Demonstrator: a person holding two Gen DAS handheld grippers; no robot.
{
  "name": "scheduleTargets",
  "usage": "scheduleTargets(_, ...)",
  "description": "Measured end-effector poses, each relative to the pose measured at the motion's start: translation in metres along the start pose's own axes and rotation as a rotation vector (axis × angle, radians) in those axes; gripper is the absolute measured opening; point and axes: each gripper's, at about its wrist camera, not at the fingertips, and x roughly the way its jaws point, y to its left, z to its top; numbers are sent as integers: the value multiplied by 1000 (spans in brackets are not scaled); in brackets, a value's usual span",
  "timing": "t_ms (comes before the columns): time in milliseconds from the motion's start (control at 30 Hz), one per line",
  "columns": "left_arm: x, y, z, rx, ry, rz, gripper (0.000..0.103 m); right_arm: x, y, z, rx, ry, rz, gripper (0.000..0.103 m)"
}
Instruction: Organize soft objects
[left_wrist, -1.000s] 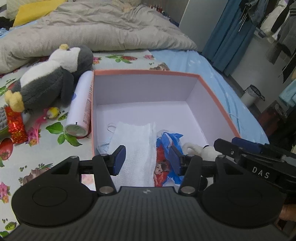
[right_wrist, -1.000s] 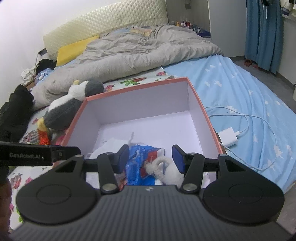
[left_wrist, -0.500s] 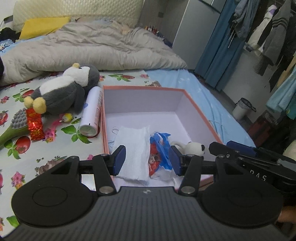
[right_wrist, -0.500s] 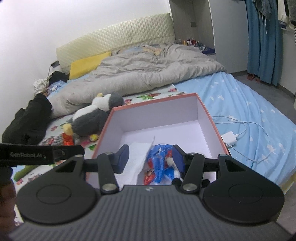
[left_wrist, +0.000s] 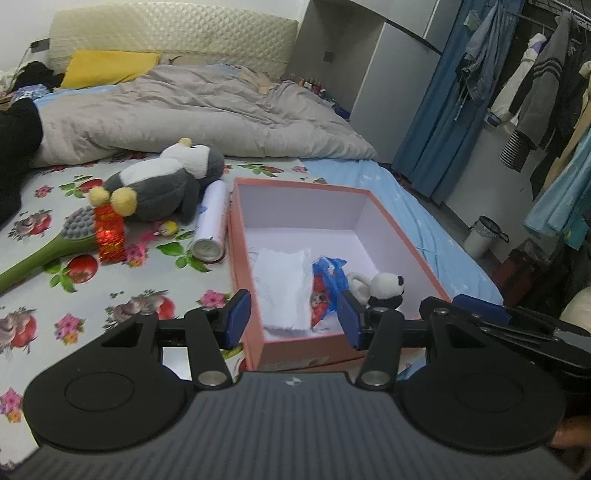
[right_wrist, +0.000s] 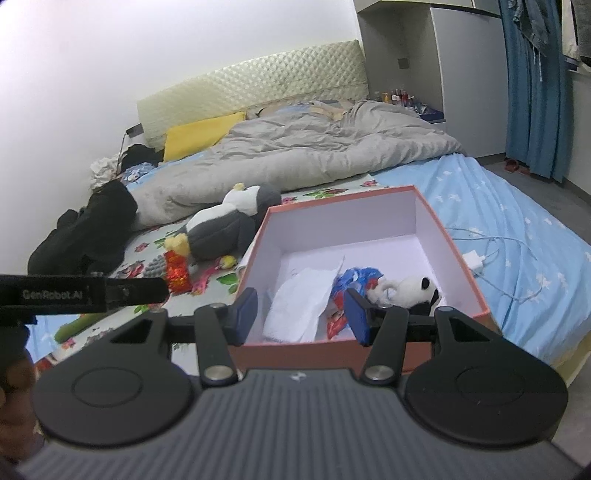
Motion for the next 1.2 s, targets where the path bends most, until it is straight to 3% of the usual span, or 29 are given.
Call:
scheduleTargets(767, -81, 60, -59, -98, -90, 102, 58, -9, 66, -46, -93, 52, 134, 55)
scheduleTargets(1200, -109, 114, -96, -224, -120, 185, 58, 3, 116, -64, -174, 79, 225, 55)
